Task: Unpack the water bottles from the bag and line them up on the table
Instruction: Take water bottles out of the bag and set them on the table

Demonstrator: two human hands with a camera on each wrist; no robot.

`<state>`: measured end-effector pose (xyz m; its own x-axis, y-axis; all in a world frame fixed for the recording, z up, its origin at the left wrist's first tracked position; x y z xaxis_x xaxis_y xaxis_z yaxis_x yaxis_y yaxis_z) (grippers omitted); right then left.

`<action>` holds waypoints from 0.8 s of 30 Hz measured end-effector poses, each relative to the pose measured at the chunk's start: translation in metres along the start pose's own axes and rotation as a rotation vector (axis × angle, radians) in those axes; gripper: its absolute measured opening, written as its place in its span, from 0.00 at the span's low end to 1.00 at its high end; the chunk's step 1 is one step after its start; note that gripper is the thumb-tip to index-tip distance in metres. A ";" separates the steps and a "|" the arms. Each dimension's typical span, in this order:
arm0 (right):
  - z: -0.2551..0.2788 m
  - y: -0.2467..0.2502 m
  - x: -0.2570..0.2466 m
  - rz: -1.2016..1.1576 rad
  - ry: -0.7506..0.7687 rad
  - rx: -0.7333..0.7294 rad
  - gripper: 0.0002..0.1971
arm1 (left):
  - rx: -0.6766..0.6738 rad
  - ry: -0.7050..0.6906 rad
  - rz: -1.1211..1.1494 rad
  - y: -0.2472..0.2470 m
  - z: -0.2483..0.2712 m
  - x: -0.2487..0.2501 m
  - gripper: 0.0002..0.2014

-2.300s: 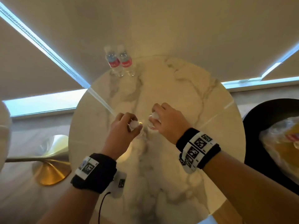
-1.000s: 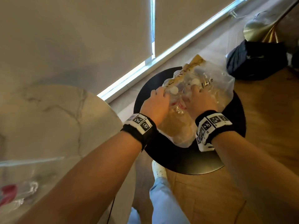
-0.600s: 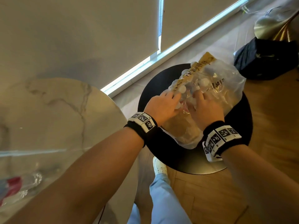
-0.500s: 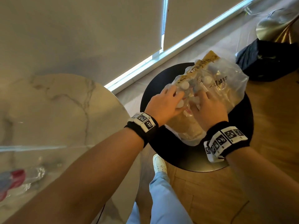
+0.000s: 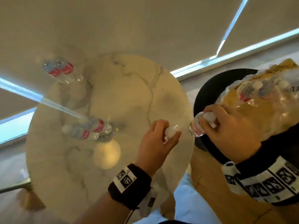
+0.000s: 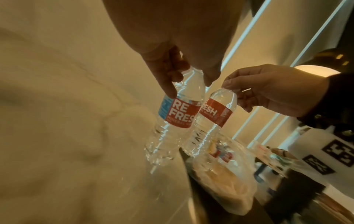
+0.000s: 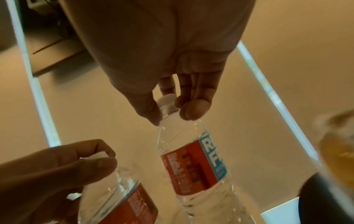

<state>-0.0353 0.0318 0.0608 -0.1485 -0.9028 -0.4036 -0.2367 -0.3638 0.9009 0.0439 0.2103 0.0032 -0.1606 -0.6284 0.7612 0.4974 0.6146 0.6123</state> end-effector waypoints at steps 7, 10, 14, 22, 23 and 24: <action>-0.037 -0.108 -0.147 -0.216 0.220 -0.246 0.10 | 0.249 0.179 -0.081 0.128 0.049 -0.115 0.14; -0.054 -0.146 -0.189 -0.206 0.281 -0.360 0.13 | 0.326 0.225 -0.083 0.166 0.050 -0.149 0.14; -0.068 -0.173 -0.228 -0.167 0.326 -0.413 0.16 | 0.326 0.252 -0.081 0.189 0.040 -0.177 0.14; -0.076 -0.169 -0.235 -0.142 0.280 -0.478 0.20 | 0.187 0.286 -0.223 0.204 0.040 -0.167 0.24; -0.075 -0.164 -0.230 -0.171 0.268 -0.477 0.22 | 0.198 0.274 -0.281 0.209 0.044 -0.159 0.27; -0.073 -0.158 -0.222 -0.204 0.250 -0.465 0.24 | 0.226 0.257 -0.329 0.215 0.048 -0.149 0.29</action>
<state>0.1055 0.2724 0.0198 0.1009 -0.8097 -0.5781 0.2197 -0.5486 0.8067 0.1338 0.4594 0.0314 -0.0483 -0.8870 0.4593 0.2527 0.4340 0.8647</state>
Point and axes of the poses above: each hand's wrist, its own z-axis away from the middle knuckle, its own y-axis out of the back of the hand, x = y × z, the point moved 7 cm from there along -z, towards the middle knuckle, and after that the axes turned 13 degrees about y, right-handed, at the moved point
